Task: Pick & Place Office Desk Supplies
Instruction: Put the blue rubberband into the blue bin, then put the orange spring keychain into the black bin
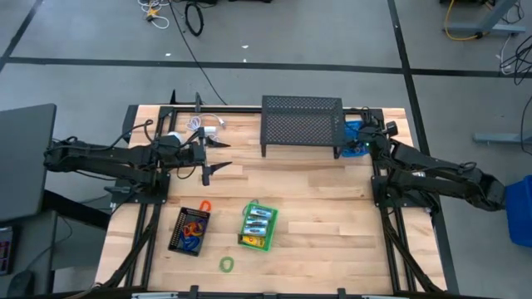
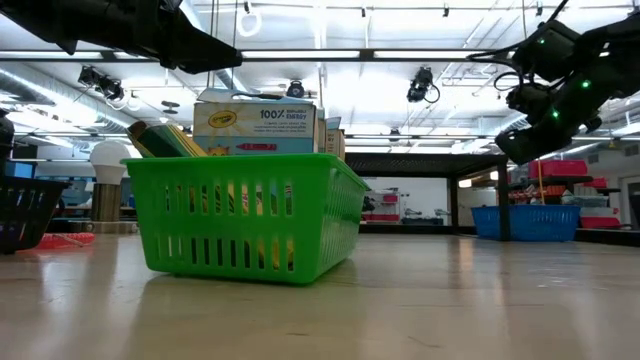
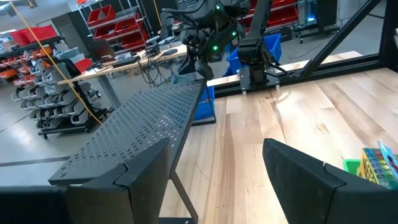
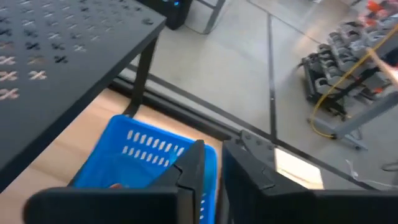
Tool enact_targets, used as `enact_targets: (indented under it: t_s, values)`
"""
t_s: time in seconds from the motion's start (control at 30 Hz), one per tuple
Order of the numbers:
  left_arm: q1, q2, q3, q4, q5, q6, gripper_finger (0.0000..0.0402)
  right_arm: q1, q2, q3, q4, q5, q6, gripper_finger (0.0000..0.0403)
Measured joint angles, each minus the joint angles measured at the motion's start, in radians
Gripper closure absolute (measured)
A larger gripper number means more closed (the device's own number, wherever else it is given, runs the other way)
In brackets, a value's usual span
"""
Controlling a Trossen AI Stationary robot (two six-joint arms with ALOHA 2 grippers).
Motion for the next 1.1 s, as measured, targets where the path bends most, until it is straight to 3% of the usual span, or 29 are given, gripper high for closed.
enact_targets:
  t_s: [0.2,0.4,0.6,0.8,0.9,1.1]
  values:
    - [0.0,0.0,0.0,0.0,0.0,0.0,0.0138,0.0,0.0,0.0,-0.015,-0.048,0.003,0.0292]
    - [0.0,0.0,0.0,0.0,0.0,0.0,0.0138,0.0,0.0,0.001,-0.012,-0.014,0.027,0.0241]
    - [0.0,0.0,0.0,0.0,0.0,0.001,0.0138,0.001,-0.039,0.002,0.087,-0.007,0.011,0.0232]
    - [0.0,0.0,0.0,0.0,0.0,0.0,0.0138,0.018,-0.116,0.003,0.252,-0.012,-0.117,0.0231]
    - [0.0,0.0,0.0,0.0,0.0,0.0,0.0138,0.049,-0.142,0.003,0.311,-0.084,-0.173,0.0231]
    - [0.0,0.0,0.0,0.0,0.0,-0.009,0.0138,0.136,-0.145,0.003,0.399,-0.355,-0.231,0.0231]
